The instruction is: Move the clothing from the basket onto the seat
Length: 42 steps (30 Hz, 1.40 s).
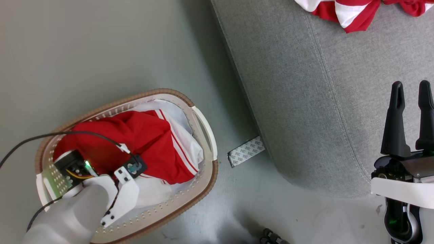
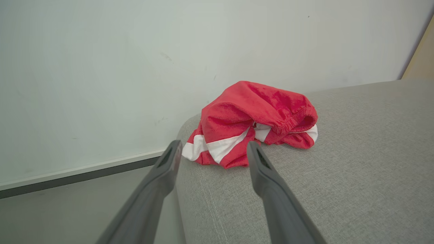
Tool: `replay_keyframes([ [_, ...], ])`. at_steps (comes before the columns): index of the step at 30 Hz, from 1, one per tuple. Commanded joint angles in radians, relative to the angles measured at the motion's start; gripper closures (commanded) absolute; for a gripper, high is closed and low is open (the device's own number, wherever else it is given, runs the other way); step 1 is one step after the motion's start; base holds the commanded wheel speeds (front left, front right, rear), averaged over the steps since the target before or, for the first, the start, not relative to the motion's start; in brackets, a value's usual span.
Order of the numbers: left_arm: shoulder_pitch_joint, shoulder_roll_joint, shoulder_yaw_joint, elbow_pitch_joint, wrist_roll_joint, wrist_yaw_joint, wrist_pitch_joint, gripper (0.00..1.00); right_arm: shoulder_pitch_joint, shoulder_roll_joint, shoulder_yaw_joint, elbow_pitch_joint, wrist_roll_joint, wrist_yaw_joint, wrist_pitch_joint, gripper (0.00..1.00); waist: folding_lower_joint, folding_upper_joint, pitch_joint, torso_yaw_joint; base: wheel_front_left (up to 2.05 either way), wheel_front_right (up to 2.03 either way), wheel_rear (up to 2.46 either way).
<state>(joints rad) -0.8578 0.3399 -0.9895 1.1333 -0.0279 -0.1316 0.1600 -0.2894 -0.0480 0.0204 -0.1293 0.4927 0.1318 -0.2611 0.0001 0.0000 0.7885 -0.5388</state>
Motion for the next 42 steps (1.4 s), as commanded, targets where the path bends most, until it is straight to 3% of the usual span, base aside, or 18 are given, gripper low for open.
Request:
replay_keyframes([
  [1, -0.008, -0.001, -0.005, 0.010, -0.022, 0.001, -0.011, 1.00, 0.007, -0.001, -0.006, -0.003, -0.001, -0.002, -0.003, 0.00, -0.0001, 0.0000, -0.002, 0.000, 0.00, 0.00, 0.00],
  [16, 0.017, -0.024, -0.013, 0.024, -0.099, 0.008, -0.088, 1.00, -0.037, -0.001, 0.016, 0.026, -0.019, -0.002, -0.003, 0.00, -0.0001, 0.0000, -0.073, -0.008, 0.00, 0.00, 0.00],
  [27, 0.054, -0.148, 0.013, 0.034, -0.179, 0.006, -0.173, 1.00, -0.048, -0.002, -0.032, 0.064, -0.125, -0.002, -0.003, 0.00, -0.0001, 0.0000, -0.267, 0.111, 0.00, 0.00, 0.00],
  [32, 0.076, -0.202, 0.036, 0.020, -0.233, 0.002, -0.279, 1.00, -0.030, -0.002, -0.046, 0.096, -0.179, -0.002, -0.003, 0.00, -0.0001, 0.0000, -0.376, 0.172, 0.00, 0.00, 0.00],
  [42, 0.143, -0.269, 0.039, -0.078, -0.417, 0.002, -0.376, 1.00, 0.029, -0.002, -0.054, 0.176, -0.235, -0.002, -0.003, 0.00, -0.0001, 0.0000, -0.587, 0.301, 0.00, 0.00, 0.00],
])
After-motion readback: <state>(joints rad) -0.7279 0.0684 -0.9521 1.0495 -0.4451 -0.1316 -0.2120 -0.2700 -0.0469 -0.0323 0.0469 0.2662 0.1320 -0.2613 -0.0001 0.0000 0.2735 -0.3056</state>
